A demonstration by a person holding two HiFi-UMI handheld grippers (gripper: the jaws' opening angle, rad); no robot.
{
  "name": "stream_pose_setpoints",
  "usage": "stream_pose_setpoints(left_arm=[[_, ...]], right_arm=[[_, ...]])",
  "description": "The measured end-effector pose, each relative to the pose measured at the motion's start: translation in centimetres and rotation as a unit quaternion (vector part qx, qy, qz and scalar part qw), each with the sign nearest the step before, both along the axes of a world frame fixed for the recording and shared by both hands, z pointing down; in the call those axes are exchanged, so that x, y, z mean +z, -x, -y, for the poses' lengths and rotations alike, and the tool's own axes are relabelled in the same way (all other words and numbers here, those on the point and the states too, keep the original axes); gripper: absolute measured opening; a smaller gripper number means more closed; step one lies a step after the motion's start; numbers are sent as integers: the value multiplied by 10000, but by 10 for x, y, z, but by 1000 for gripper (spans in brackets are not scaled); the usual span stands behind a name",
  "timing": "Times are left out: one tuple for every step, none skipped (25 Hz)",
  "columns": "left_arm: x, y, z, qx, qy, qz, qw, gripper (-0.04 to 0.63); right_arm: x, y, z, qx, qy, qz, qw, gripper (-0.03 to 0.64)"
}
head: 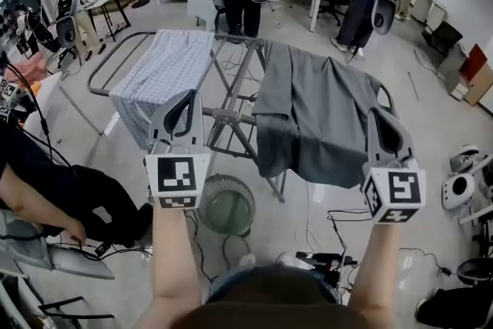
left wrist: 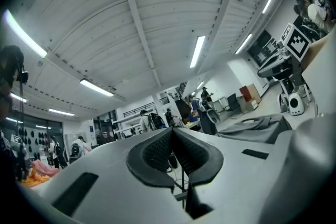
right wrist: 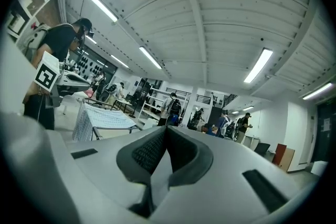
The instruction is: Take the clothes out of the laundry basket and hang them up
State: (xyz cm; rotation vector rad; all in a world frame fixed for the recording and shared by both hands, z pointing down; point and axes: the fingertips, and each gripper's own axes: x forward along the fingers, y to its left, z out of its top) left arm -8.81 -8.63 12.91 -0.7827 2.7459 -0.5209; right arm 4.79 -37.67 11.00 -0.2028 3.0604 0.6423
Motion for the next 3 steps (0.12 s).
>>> stream_pose_setpoints(left_arm=[[1,1,0,-8,25,-4,10000,2],[1,1,1,-17,55,-9,10000,2],[2,2,1,-25,86,-15,10000,2]], right_arm=[[0,-1,-1,13,-12,6,10000,1],[0,-1,-2,25,-23,12,10000,1],[-1,-2,-3,37,-33,18,10000,0]])
